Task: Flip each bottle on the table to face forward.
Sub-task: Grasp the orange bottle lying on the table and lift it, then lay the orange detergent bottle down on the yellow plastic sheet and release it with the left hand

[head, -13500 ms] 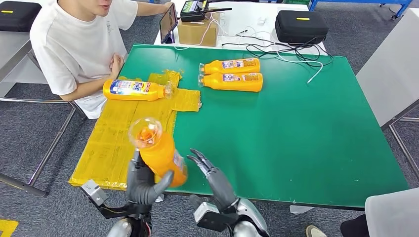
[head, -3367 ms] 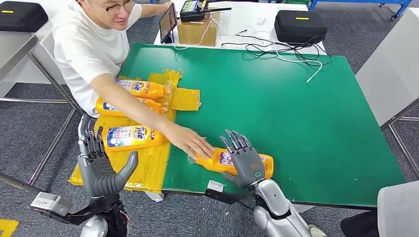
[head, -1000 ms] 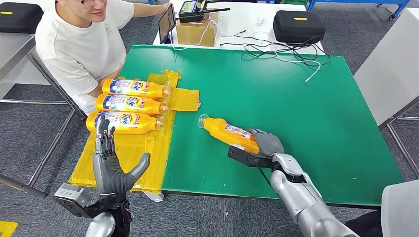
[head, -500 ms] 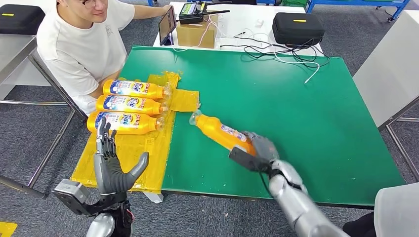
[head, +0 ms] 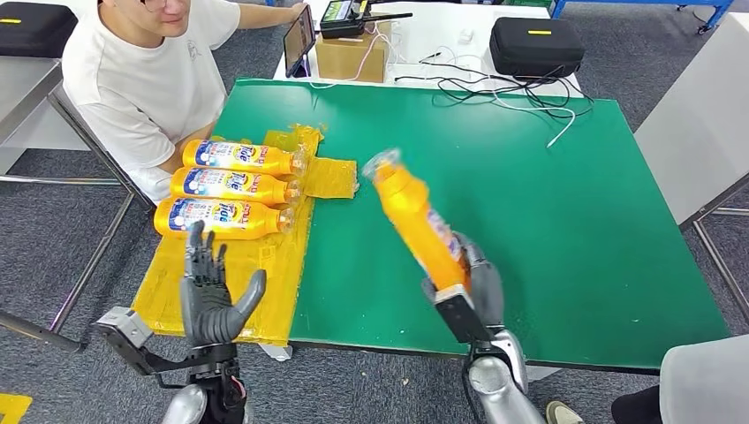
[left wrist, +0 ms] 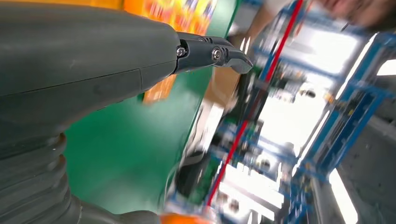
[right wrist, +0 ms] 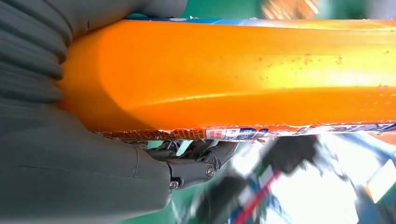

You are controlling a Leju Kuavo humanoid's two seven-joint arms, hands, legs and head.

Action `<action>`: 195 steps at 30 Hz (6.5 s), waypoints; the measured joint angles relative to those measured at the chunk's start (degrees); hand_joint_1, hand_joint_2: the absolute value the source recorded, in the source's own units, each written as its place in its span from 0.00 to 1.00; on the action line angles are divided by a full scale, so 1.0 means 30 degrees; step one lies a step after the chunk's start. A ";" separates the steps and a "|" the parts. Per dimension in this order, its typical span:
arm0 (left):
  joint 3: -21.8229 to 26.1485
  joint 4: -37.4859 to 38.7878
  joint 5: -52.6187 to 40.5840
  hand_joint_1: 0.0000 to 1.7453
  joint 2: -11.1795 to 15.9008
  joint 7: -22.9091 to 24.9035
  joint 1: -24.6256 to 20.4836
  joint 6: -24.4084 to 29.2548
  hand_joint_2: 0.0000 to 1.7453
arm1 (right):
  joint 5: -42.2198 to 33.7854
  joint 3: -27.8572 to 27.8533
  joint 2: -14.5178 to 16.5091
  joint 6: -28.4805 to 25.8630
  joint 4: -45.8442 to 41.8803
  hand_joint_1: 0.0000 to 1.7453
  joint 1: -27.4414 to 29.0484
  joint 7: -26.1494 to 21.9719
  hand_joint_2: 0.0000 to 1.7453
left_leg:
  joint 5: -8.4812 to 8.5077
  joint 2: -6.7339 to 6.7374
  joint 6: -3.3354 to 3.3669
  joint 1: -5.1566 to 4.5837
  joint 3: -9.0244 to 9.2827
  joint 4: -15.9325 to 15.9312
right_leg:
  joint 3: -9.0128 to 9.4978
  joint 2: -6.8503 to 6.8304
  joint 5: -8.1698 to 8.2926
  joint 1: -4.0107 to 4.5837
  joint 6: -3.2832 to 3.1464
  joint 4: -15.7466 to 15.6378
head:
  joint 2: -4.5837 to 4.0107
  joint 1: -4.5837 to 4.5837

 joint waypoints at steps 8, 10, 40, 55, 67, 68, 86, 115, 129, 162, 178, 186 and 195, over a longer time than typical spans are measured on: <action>-0.2347 0.0911 0.3014 0.00 0.0355 0.1651 0.0029 -0.3475 1.00 | -0.0502 0.0245 0.0277 0.0395 -0.3925 1.00 0.1476 -0.1729 1.00 | -0.0006 0.0004 0.0000 0.0003 -0.0024 -0.0004 | -0.0031 0.0003 -0.0002 0.0005 -0.0001 -0.0001 | 0.0002 0.0002; -0.2842 0.0958 0.3254 0.00 0.0470 0.1834 0.0000 -0.3709 1.00 | -0.0295 0.0747 0.0279 0.0734 -0.4338 1.00 0.1688 -0.1762 1.00 | -0.0005 0.0004 -0.0001 0.0005 -0.0024 -0.0004 | -0.0033 0.0003 -0.0003 0.0008 -0.0002 -0.0001 | -0.0002 0.0000; -0.4576 0.1342 0.2875 0.00 0.1696 0.1137 -0.0724 -0.5645 1.00 | 0.4698 0.9504 -0.0324 0.1599 -0.1064 1.00 -0.1065 -0.1064 1.00 | 0.0000 0.0015 -0.0005 0.0012 -0.0043 -0.0003 | -0.0059 0.0005 -0.0005 0.0013 -0.0007 0.0002 | -0.0002 0.0002; -0.4390 0.1942 0.2685 1.00 0.1929 0.0326 -0.0790 -0.7466 1.00 | 0.2884 0.9881 -0.0350 0.3365 -0.0714 0.00 -0.1222 -0.1173 0.00 | 0.0000 0.0012 -0.0006 0.0014 -0.0046 -0.0004 | -0.0063 0.0004 -0.0005 0.0015 -0.0007 0.0003 | -0.0004 0.0002; -0.4870 0.2370 -0.1575 1.00 0.1818 0.0738 -0.1705 -0.0982 1.00 | 0.2796 0.9562 0.0206 -0.0279 -0.0873 0.00 0.0099 -0.1620 0.00 | 0.0000 0.0008 -0.0006 0.0015 -0.0051 -0.0005 | -0.0061 0.0002 -0.0005 0.0017 -0.0007 0.0003 | -0.0003 0.0009; -0.4847 0.2554 -0.2285 1.00 0.1812 0.0678 -0.1878 -0.0050 1.00 | 0.2838 0.9533 0.0231 -0.0595 -0.0952 0.00 0.0226 -0.1662 0.00 | 0.0000 0.0008 -0.0006 0.0016 -0.0051 -0.0005 | -0.0060 0.0003 -0.0005 0.0017 -0.0007 0.0003 | -0.0004 0.0007; -0.0837 0.7876 -1.6955 1.00 0.2988 0.2607 -0.3978 0.8834 1.00 | 0.2250 0.7763 -0.0078 -0.1940 -0.2674 0.00 0.2944 -0.2812 0.00 | 0.0002 0.0009 -0.0009 0.0019 -0.0056 -0.0006 | -0.0069 0.0000 -0.0006 0.0019 -0.0008 0.0005 | 0.0000 0.0007; 0.0195 1.5007 -2.6424 0.00 0.5051 0.7624 -0.8606 0.3834 1.00 | -0.1379 0.8561 -0.0133 -0.2007 -0.4159 0.00 0.3917 -0.3078 0.00 | 0.0025 -0.0025 -0.0040 0.0027 0.0103 -0.0017 | 0.0099 -0.0013 -0.0008 0.0024 -0.0019 0.0009 | -0.0002 0.0005; 0.0328 1.4397 -2.1664 0.00 0.3637 0.5068 -0.7740 0.3090 1.00 | -0.2514 0.8526 -0.0190 -0.2198 -0.4978 0.00 0.3932 -0.3078 0.00 | 0.0021 -0.0065 -0.0035 0.0009 0.0118 -0.0012 | 0.0124 -0.0046 -0.0010 0.0006 -0.0016 0.0006 | 0.0000 0.0004; -0.2062 0.2850 -0.3315 0.00 0.0463 0.0180 -0.2373 0.4090 1.00 | -0.6721 0.5109 0.0371 -0.3119 -0.9402 0.00 0.5967 -0.3078 0.00 | 0.0008 -0.0028 -0.0025 0.0028 -0.0051 -0.0009 | -0.0048 -0.0051 -0.0011 0.0030 -0.0014 0.0005 | 0.0000 0.0002; -0.2073 0.0430 -0.3187 0.00 0.0490 -0.0687 -0.0559 0.4509 0.50 | -0.3545 0.3590 0.1330 -0.3519 -0.8497 0.00 0.6052 -0.3078 0.00 | 0.0008 -0.0030 -0.0025 0.0025 -0.0056 -0.0008 | -0.0057 -0.0052 -0.0011 0.0028 -0.0014 0.0003 | 0.0002 -0.0002; -0.3040 0.0754 -0.3768 0.00 0.0630 -0.1389 -0.0608 0.4769 1.00 | -0.1303 0.2277 0.2561 -0.3623 -0.8864 0.00 0.6015 -0.3078 0.00 | 0.0008 -0.0031 -0.0025 0.0023 -0.0058 -0.0009 | -0.0055 -0.0053 -0.0011 0.0023 -0.0014 0.0002 | -0.0002 0.0004; -0.4386 0.1723 -0.4192 0.00 0.1086 -0.2455 -0.0694 0.5156 1.00 | -0.2497 0.3290 0.2032 -0.2537 -0.6916 0.00 0.5579 -0.2468 0.00 | 0.0007 -0.0031 -0.0025 0.0022 -0.0062 -0.0009 | -0.0055 -0.0053 -0.0011 0.0024 -0.0014 0.0002 | -0.0002 0.0002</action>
